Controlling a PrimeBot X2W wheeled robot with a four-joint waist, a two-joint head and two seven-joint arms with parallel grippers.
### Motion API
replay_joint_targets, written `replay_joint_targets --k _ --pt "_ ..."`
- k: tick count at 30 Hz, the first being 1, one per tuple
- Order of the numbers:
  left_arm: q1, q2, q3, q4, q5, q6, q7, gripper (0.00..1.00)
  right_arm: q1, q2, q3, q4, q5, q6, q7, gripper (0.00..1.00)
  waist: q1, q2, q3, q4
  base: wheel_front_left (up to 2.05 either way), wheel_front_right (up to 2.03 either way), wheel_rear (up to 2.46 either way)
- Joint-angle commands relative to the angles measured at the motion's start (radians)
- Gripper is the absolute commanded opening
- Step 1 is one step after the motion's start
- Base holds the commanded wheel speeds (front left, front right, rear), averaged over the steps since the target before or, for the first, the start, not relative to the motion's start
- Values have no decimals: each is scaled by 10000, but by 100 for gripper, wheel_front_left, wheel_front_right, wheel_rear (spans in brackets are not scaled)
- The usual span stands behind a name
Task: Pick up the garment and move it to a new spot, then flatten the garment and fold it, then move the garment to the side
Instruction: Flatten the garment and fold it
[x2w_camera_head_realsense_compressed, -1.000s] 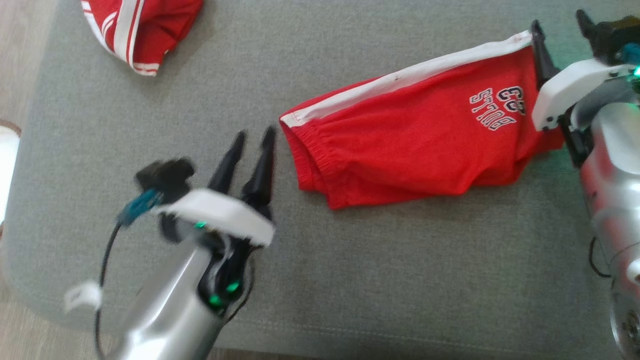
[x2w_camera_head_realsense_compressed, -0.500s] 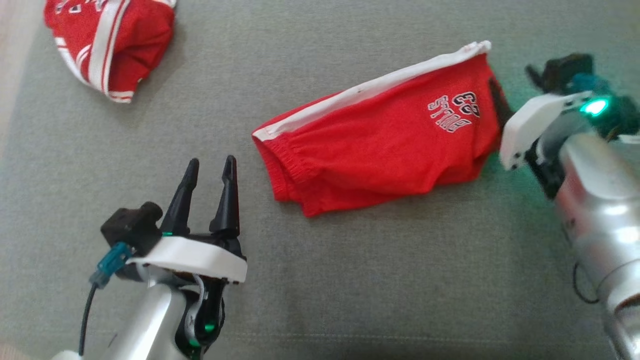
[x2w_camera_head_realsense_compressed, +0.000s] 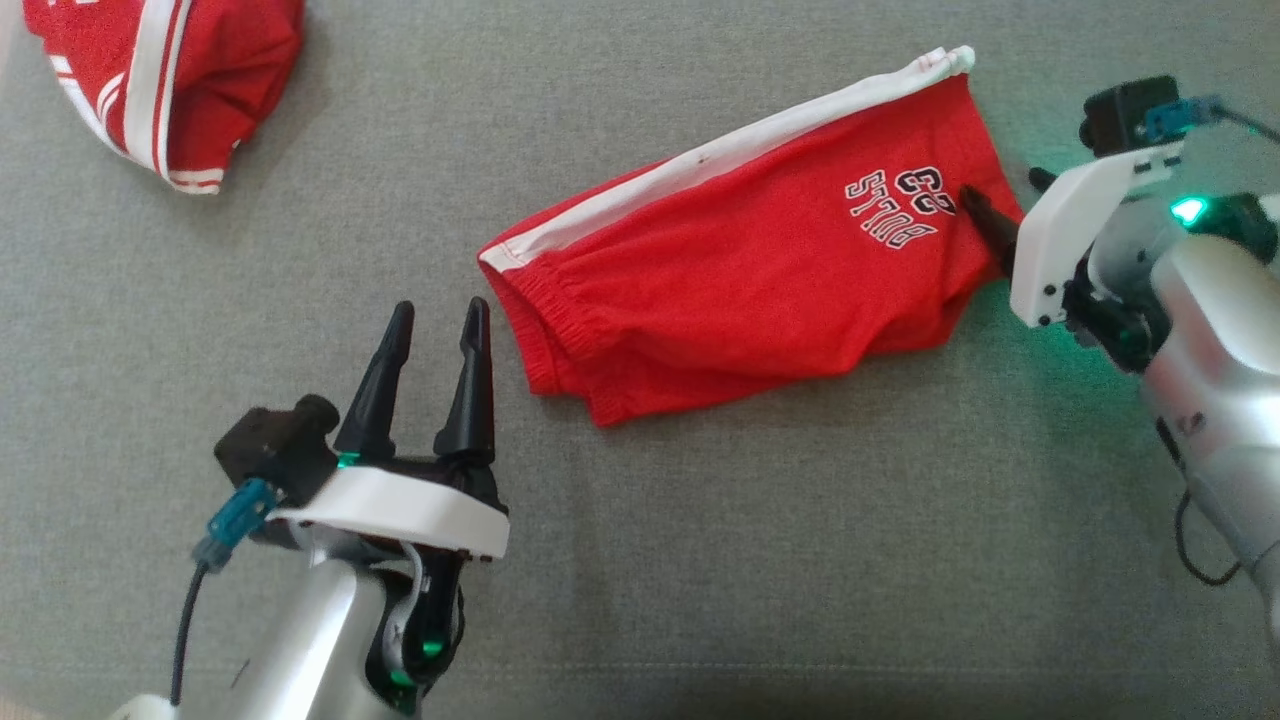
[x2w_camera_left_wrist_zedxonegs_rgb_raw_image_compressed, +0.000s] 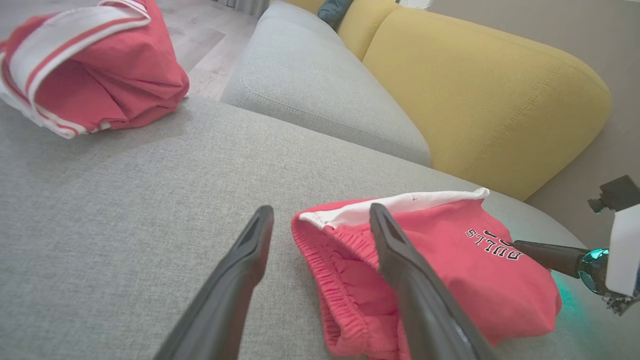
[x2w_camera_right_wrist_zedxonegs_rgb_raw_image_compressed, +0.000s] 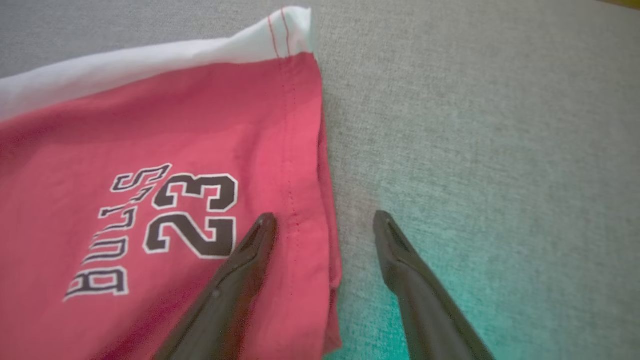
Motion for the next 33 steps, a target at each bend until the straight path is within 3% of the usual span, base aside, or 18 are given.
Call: replay_joint_targets --k 1,8,9,11,12,14,15,22,26,33 --pt "-258 25 420 -262 115 -50 -89 100 -235 -160 239 -318 199 63 188 100 0 0 43 49 0 0 0" --pt "-313 -70 528 -175 157 -153 -89 100 10 -358 884 -645 1226 63 978 100 0 0 33 138 0 0 0" --pt "-313 -79 544 -173 171 -161 -89 100 46 -374 942 -684 1355 63 1022 88 0 0 23 136 0 0 0" --pt "-309 -95 571 -171 200 -175 -89 100 118 -391 1021 -738 1610 63 1063 48 0 0 2 125 0 0 0" --pt "-305 -106 576 -169 215 -183 -89 100 149 -409 1027 -729 1719 63 1033 40 0 0 -7 122 0 0 0" --pt "-304 -138 554 -169 237 -227 -89 100 234 -434 993 -648 1901 63 881 6 0 0 -32 130 0 0 0" --pt "-305 -157 541 -169 236 -256 -89 100 291 -441 987 -626 1988 63 802 0 0 0 -55 132 0 0 0" --pt "-193 -144 543 -179 301 -279 -89 100 487 -635 814 -703 2387 63 -403 0 0 0 -309 -170 0 0 0" --pt "-14 -81 510 -200 311 -249 -73 100 752 -970 846 -923 2530 63 -997 0 0 0 -590 -674 0 0 0" --pt "109 -15 434 -296 325 -200 3 100 965 -1408 834 -990 2491 63 -1431 0 0 0 -812 -1266 0 0 0"
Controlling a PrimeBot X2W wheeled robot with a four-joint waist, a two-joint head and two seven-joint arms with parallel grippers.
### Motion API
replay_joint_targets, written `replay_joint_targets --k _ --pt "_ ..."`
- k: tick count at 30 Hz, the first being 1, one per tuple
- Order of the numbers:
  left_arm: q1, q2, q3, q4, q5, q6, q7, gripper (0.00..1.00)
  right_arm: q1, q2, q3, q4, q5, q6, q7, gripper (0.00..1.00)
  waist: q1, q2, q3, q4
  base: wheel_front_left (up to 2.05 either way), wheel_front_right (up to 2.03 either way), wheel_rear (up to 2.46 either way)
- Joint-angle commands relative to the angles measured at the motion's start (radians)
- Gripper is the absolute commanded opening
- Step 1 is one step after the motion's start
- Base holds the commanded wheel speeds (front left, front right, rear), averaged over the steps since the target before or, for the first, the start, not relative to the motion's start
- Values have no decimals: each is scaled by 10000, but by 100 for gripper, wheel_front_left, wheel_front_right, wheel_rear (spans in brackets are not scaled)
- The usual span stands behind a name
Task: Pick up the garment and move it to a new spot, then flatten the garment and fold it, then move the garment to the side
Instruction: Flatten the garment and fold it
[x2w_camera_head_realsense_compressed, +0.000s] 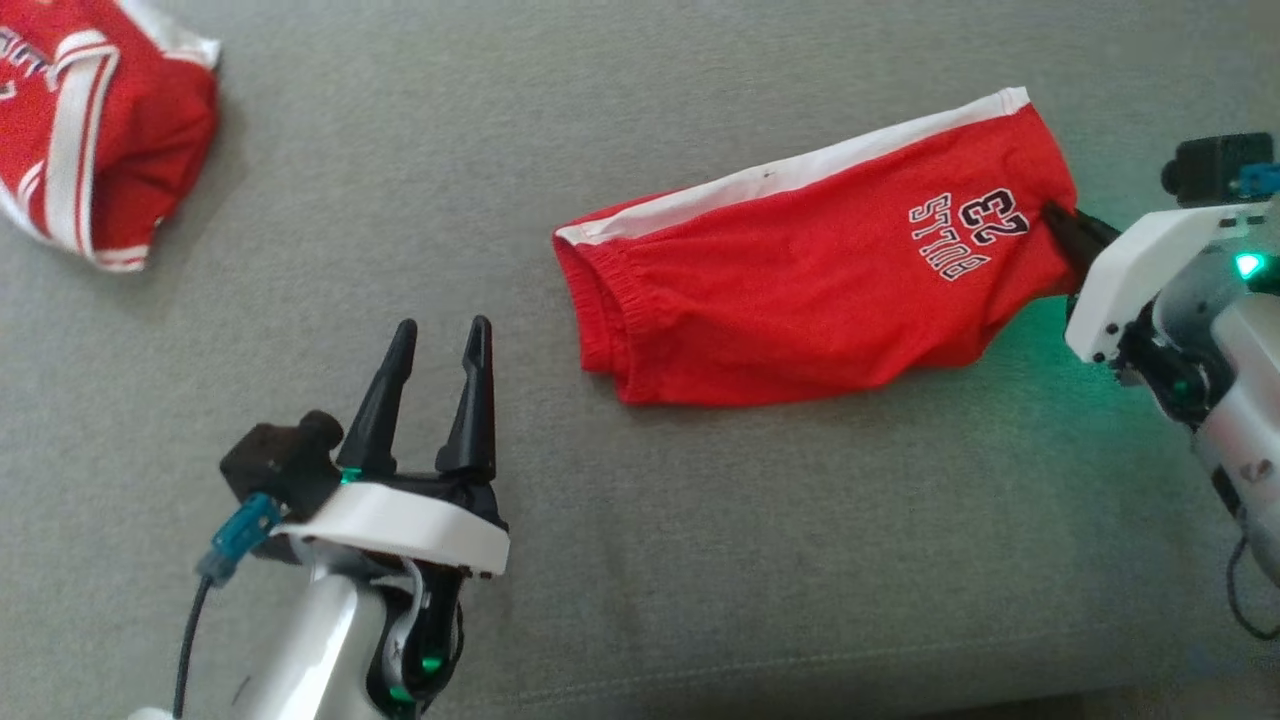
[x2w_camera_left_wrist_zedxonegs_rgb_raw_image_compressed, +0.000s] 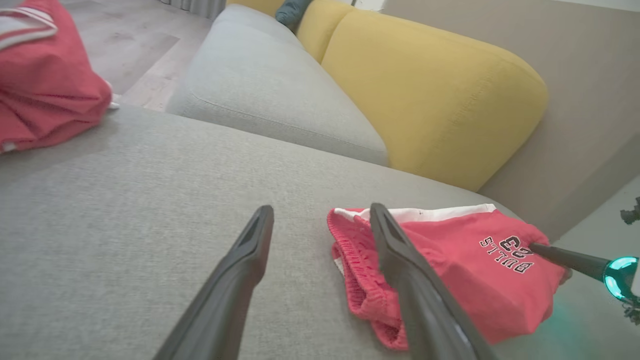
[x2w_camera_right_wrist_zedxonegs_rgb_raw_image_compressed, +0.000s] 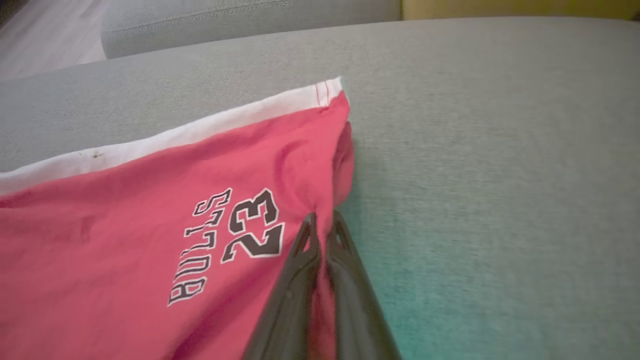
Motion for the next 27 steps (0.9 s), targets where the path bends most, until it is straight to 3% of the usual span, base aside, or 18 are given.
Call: replay_joint_targets --k 1,12,18,27 --pt "-135 135 268 -375 68 55 -32 100 141 -213 -18 -186 -33 65 -149 0 0 0 -107 -186 0 0 0" --pt "-42 173 230 -220 -18 97 -4 100 352 264 -174 -265 -271 65 -983 0 0 0 -483 -370 0 0 0" --pt "81 121 262 -176 -94 136 -31 100 606 573 -117 -1557 -402 65 -1289 0 0 0 -746 -10 0 0 0" --pt "145 48 280 -211 -126 166 -68 100 1186 1552 196 -3698 -644 65 -522 0 0 0 -762 509 0 0 0"
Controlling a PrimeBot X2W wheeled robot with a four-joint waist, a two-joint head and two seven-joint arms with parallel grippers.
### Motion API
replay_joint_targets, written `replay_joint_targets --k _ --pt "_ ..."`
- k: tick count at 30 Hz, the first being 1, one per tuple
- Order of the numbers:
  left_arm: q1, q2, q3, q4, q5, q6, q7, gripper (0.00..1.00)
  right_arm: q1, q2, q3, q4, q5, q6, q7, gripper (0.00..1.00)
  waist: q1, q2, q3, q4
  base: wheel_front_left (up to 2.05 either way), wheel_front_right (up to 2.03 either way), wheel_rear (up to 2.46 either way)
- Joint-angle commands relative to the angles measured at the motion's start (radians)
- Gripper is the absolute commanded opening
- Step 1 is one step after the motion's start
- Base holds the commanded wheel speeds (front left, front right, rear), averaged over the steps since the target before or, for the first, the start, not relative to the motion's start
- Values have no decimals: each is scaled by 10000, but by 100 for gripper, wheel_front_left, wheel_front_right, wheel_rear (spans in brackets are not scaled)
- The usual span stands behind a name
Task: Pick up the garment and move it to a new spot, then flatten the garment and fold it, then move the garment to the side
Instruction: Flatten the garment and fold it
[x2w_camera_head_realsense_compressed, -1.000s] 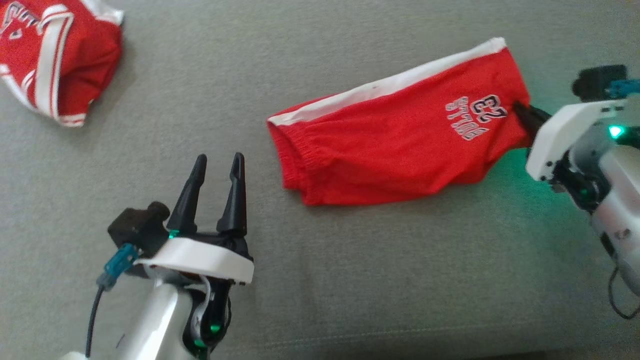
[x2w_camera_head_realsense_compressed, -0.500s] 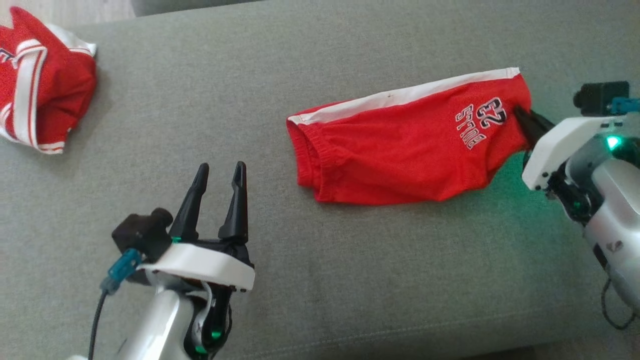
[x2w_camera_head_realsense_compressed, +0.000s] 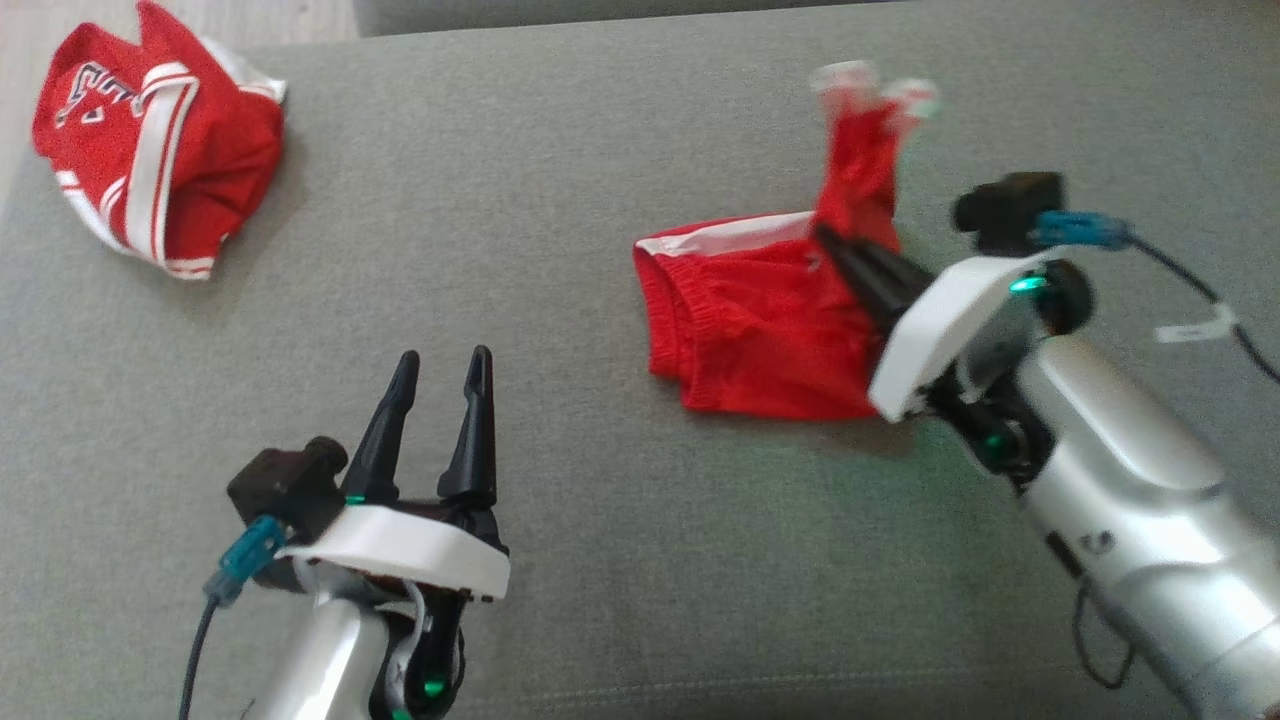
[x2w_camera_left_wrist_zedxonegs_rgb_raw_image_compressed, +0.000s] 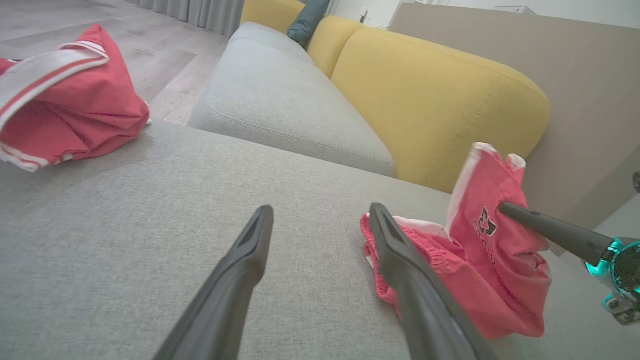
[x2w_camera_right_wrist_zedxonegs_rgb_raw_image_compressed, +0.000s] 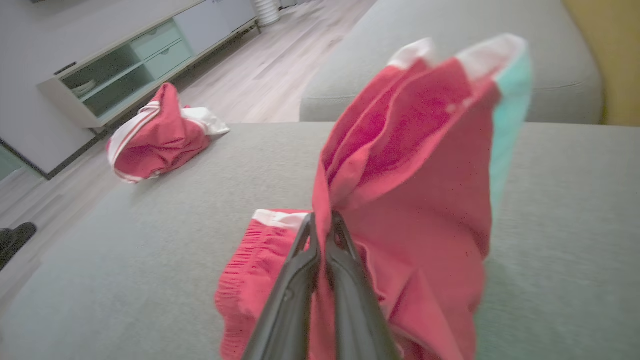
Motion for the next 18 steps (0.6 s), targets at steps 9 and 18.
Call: replay_joint_targets --k 9,18 --pt "-358 -19 312 -259 -27 33 -97 100 156 1269 143 -285 -412 65 662 0 0 0 253 481 0 0 0" --pt "-475 -88 349 -173 -28 -17 -116 100 88 1684 382 216 -623 65 649 95 0 0 397 629 0 0 0"
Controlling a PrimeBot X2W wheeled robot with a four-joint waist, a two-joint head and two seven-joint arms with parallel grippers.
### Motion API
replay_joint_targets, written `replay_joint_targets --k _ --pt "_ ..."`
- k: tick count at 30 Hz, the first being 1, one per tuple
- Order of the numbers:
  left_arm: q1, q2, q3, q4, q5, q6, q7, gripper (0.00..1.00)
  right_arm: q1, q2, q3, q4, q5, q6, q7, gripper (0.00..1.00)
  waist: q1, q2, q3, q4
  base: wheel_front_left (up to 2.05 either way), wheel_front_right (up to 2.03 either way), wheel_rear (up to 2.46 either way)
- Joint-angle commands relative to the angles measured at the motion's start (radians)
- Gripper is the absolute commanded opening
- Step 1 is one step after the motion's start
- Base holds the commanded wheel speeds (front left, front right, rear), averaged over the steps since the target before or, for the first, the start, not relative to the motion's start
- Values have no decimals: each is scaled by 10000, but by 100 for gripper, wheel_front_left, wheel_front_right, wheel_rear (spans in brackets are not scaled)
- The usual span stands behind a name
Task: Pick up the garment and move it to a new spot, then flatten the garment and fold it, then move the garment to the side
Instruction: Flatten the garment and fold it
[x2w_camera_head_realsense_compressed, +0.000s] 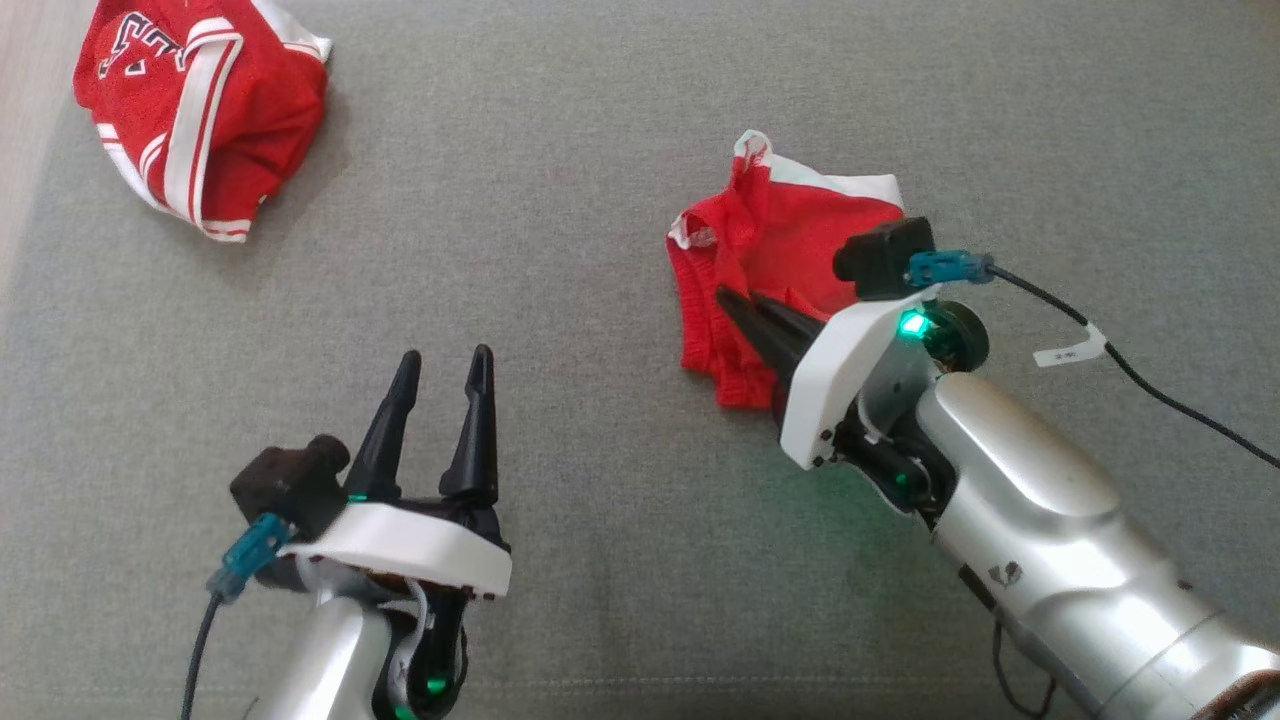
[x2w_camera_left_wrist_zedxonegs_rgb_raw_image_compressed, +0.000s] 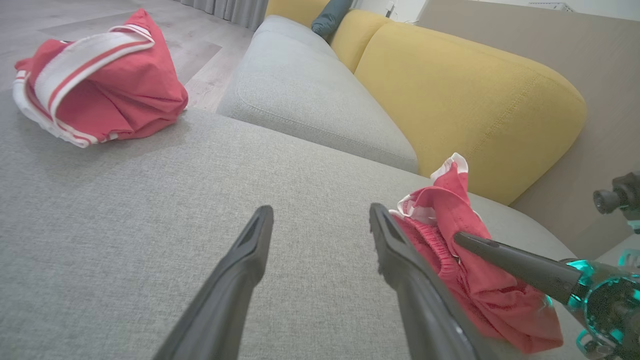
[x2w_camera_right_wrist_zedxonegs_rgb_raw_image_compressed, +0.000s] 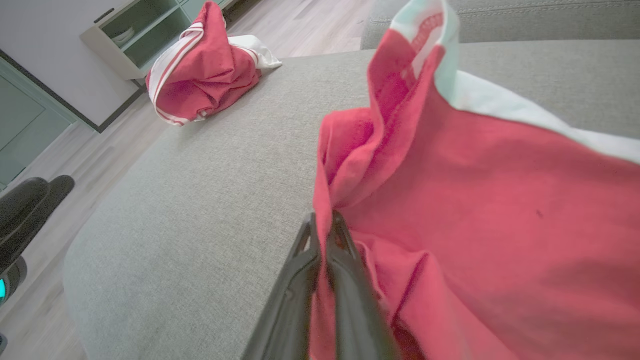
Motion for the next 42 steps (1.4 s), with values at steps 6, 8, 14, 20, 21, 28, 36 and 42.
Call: replay_joint_targets --k 6,8,14,20,21,28,36,42 --pt "-409 -34 369 -213 -19 -7 -117 100 79 -103 301 -1035 59 65 -366 100 0 0 -55 -157 0 0 0" --pt "-399 -45 373 -203 -9 -11 -119 100 193 -261 314 -1460 164 65 -507 100 0 0 -85 -258 0 0 0" --pt "-375 -53 350 -204 29 -25 -123 100 495 -744 -346 -2546 216 65 -1085 100 0 0 -126 -547 0 0 0" --pt "-415 -49 292 -206 49 -51 -124 100 497 -1227 -1454 -2363 -1150 65 -1609 100 0 0 -81 -648 0 0 0" --pt "-430 -46 283 -206 48 -58 -125 100 505 -1241 -1544 -2266 -1393 65 -1641 100 0 0 -64 -643 0 0 0" --pt "-576 -33 221 -179 47 -99 -121 100 240 -1206 -1014 -1106 -3503 65 -1666 3 0 0 107 -502 0 0 0" --pt "-643 -57 197 -115 24 -94 -120 100 -285 -867 176 344 -4281 65 -1760 0 0 0 204 -89 0 0 0" --pt "-606 -64 233 -102 20 -101 -124 100 -439 -588 1622 437 -3395 65 -1883 0 0 0 188 16 0 0 0"
